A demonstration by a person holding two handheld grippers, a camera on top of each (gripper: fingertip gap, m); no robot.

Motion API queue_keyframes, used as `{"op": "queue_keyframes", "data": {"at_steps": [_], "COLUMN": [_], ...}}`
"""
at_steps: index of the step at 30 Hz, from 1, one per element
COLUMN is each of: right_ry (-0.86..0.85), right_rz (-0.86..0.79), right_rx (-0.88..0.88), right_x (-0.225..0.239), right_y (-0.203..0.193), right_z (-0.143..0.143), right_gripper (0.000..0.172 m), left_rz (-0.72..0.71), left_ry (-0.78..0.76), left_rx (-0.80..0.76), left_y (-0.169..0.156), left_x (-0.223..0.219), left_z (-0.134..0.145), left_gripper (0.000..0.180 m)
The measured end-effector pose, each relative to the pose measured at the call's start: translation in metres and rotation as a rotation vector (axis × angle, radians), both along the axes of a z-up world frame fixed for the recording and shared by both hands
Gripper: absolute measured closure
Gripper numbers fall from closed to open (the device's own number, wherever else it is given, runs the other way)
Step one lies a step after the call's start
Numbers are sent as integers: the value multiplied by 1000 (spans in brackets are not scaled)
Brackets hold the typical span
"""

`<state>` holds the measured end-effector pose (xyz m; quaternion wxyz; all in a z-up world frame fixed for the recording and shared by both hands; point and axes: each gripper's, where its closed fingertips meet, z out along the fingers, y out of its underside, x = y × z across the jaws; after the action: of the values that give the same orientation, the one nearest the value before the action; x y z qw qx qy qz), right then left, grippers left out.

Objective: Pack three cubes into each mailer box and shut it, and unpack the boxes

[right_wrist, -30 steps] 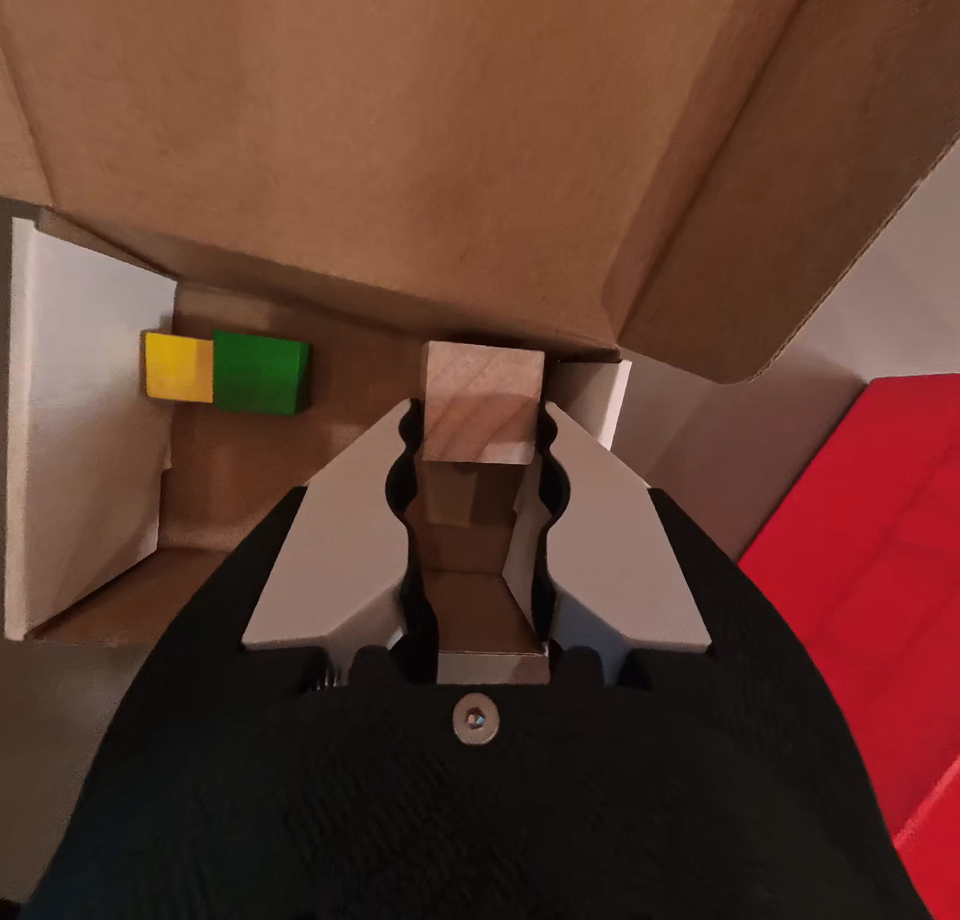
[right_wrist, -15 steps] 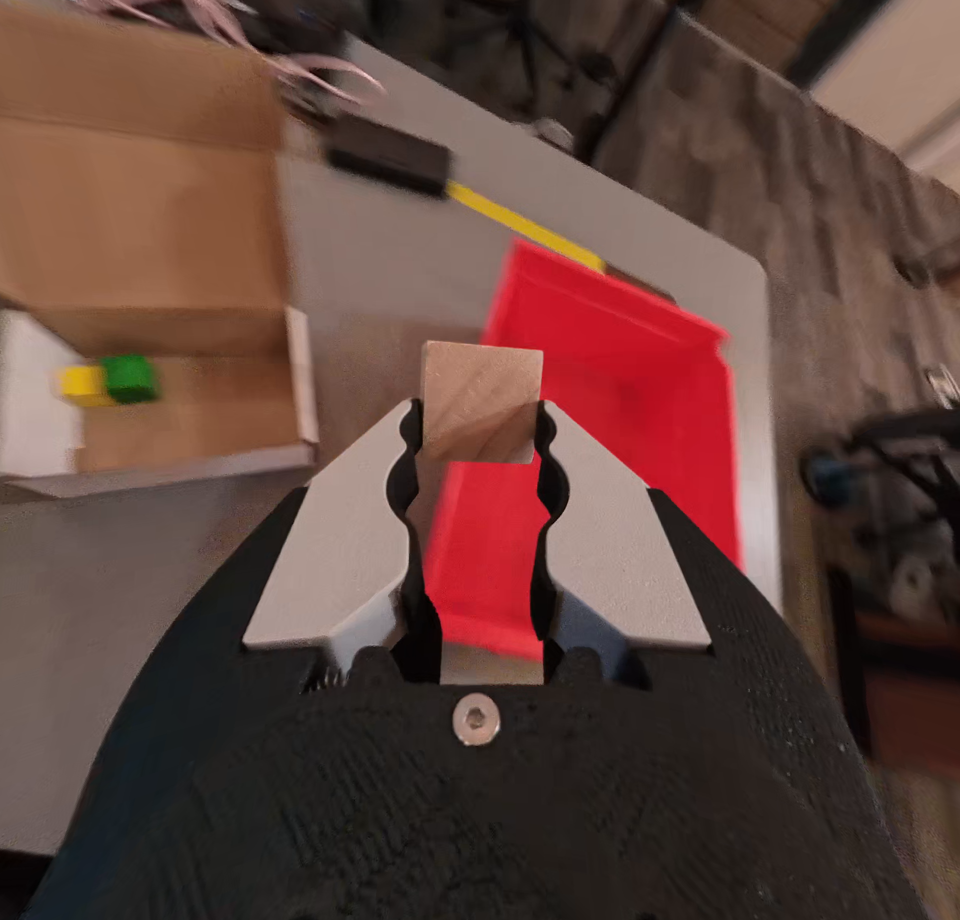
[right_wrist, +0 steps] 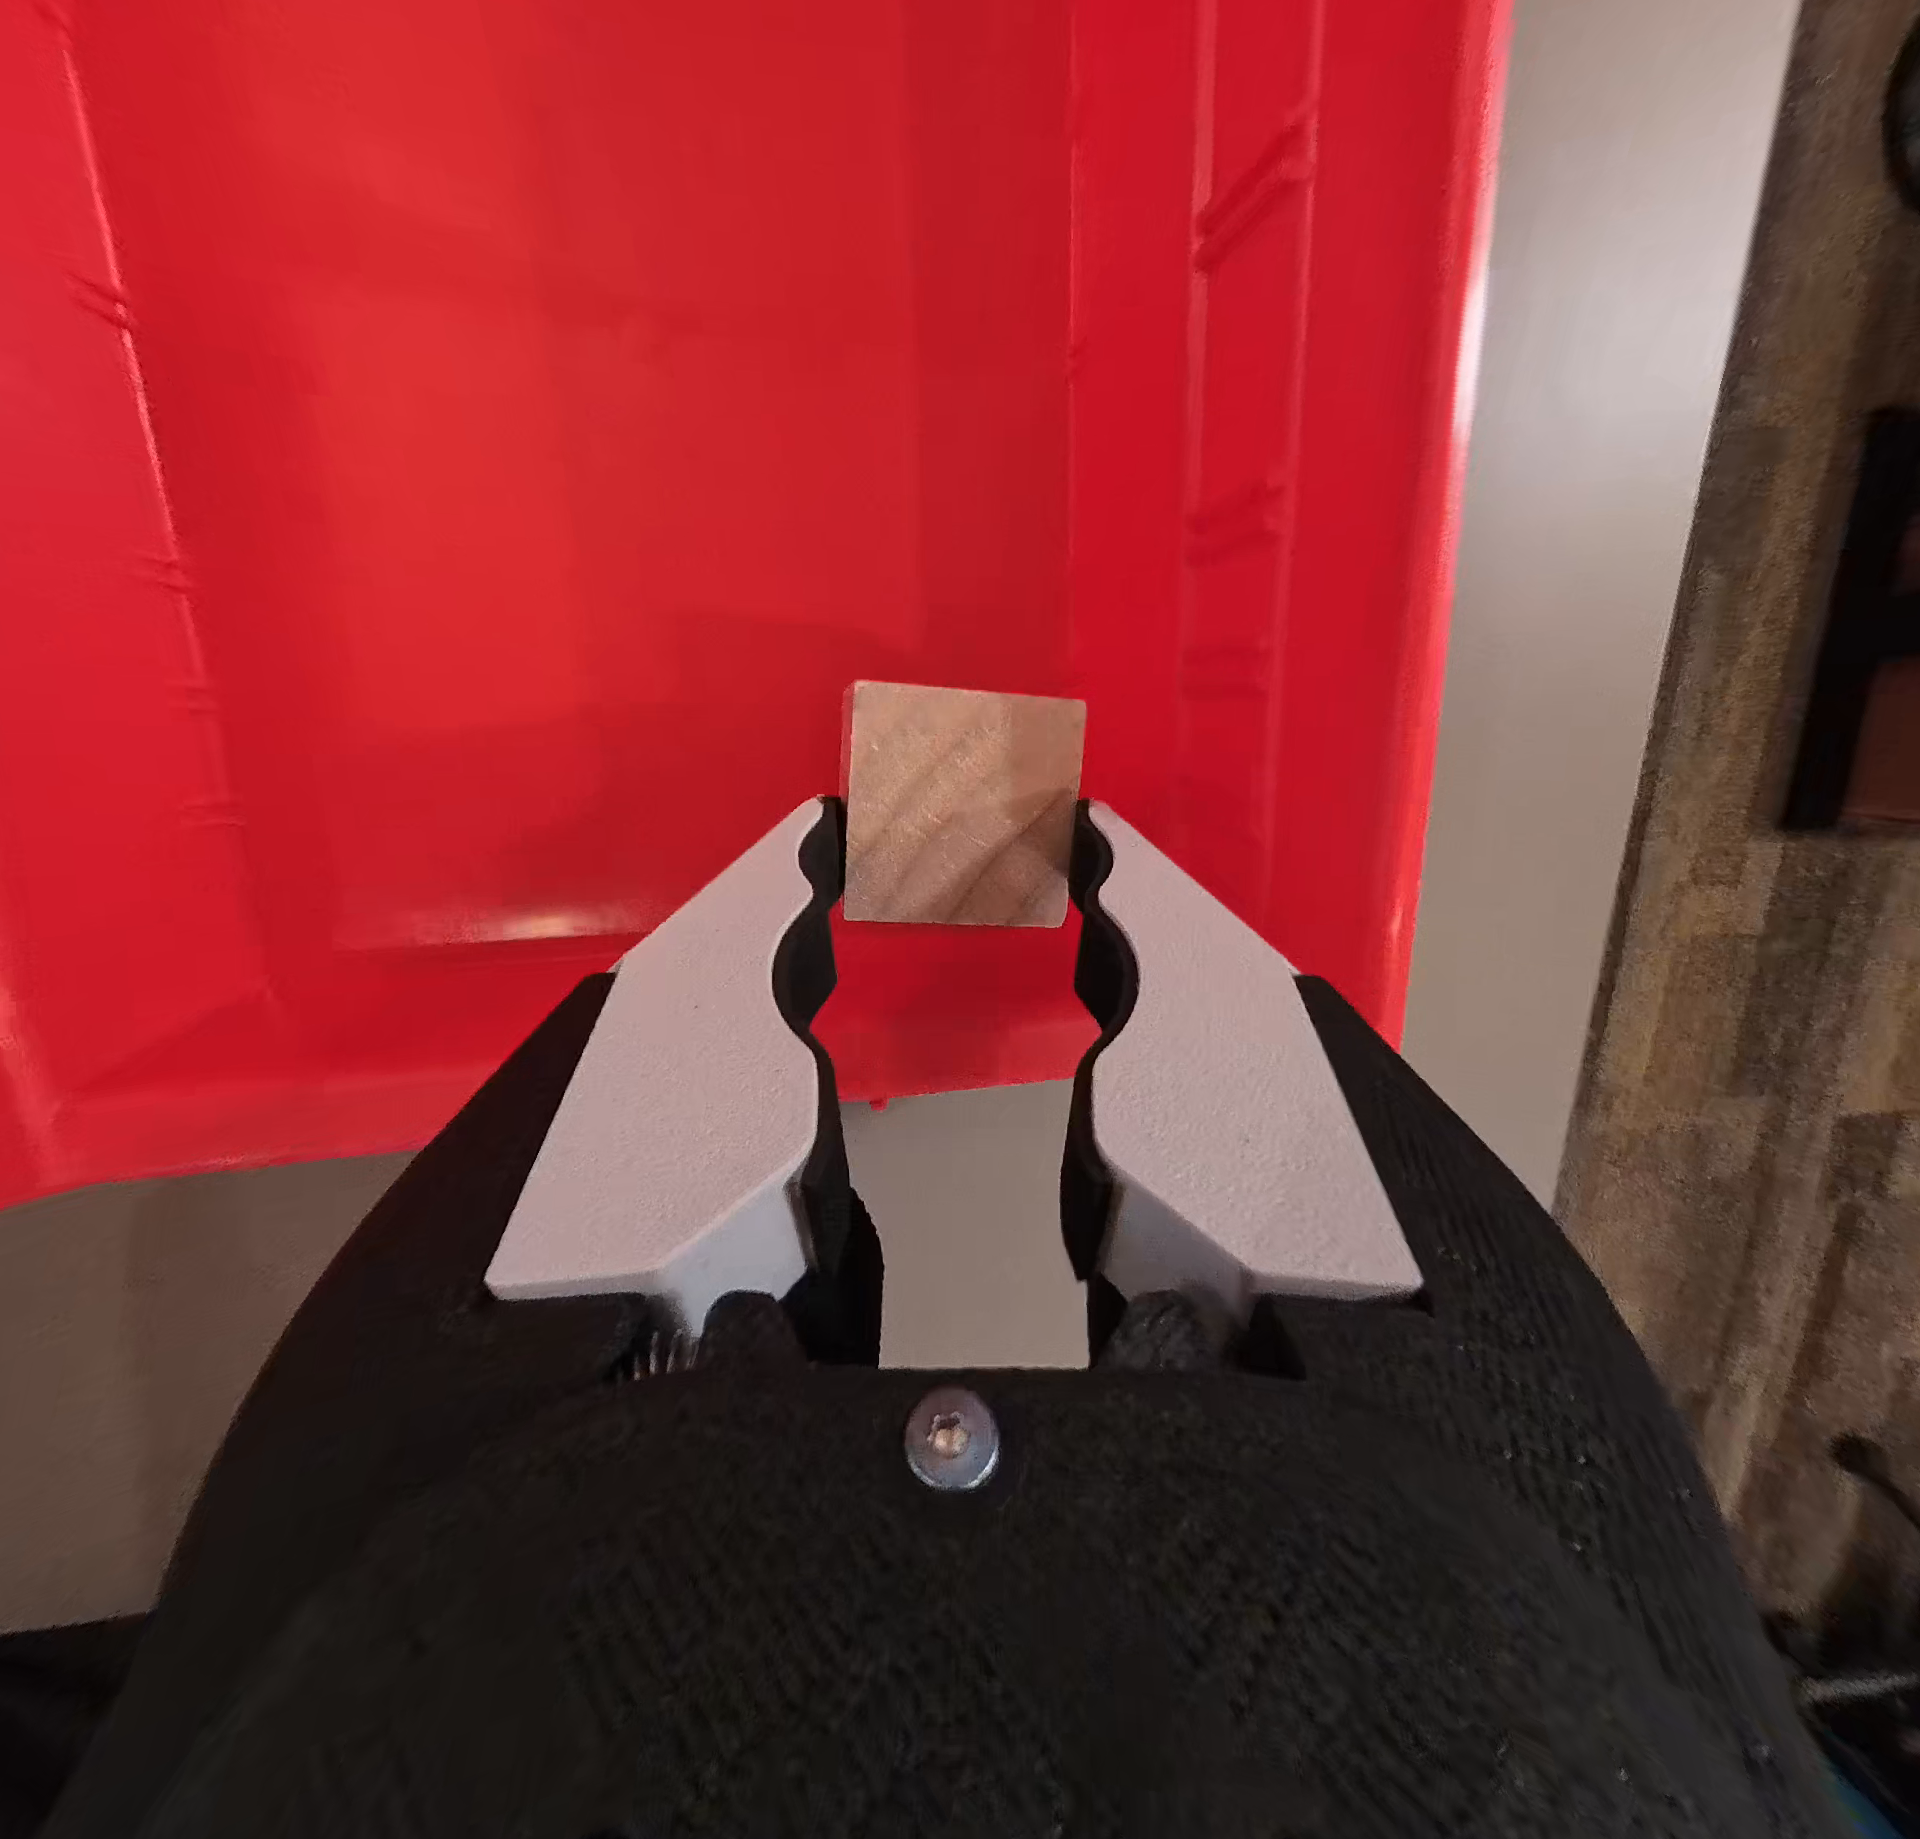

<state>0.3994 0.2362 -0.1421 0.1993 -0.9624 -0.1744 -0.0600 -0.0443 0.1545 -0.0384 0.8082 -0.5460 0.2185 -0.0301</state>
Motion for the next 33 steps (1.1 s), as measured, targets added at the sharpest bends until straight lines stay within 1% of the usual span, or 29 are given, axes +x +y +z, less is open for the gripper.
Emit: {"op": "queue_keyframes", "data": {"at_steps": [8, 16, 17, 18, 20, 21, 22, 23, 24, 25, 27, 29, 31, 33], "right_ry": [-23, -77, -85, -94, -119, -156, -233, -301, -324, -316, -268, -162, 21, 199], "right_rz": [17, 16, 15, 12, -3, -21, -42, -45, -43, -37, 17, 174, 425, 650], "right_rx": [-84, -98, -92, -84, -60, -36, 4, 58, 118, 194, 381, 543, 619, 602], "right_x": [-7, -6, -6, -6, -6, -3, 2, 4, -2, -13, -48, -105, -181, -248], "right_y": [-2, 0, 0, 0, -2, -4, -6, -7, -9, -9, -8, -10, -22, -42], "right_z": [-23, -24, -23, -21, -13, -5, 7, 23, 39, 56, 94, 122, 133, 127], "right_gripper": [129, 128, 121, 105, 82, 78, 77, 77, 78, 80, 91, 99, 109, 119], "left_rz": [-9, -9, -9, -11, -13, -12, -11, -9, 0, 5, 11, 23, 30, 32], "left_ry": [5, 5, 5, 6, 7, 8, 9, 11, 9, 1, -9, -2, -2, -13], "left_rx": [-6, -9, -10, -12, -13, -13, -13, -12, -14, -13, -9, -9, -11, -17], "left_y": [0, 0, 1, 1, 1, 1, 1, 1, 2, 2, 1, 2, 3, 4], "left_x": [1, 2, 2, 2, 2, 2, 2, 2, 0, -1, -3, -5, -7, -11], "left_z": [-2, -2, -2, -2, -3, -3, -3, -3, -3, -2, -1, -1, -2, -2], "left_gripper": [95, 97, 98, 98, 97, 97, 96, 96, 96, 96, 96, 96, 96, 96]}}
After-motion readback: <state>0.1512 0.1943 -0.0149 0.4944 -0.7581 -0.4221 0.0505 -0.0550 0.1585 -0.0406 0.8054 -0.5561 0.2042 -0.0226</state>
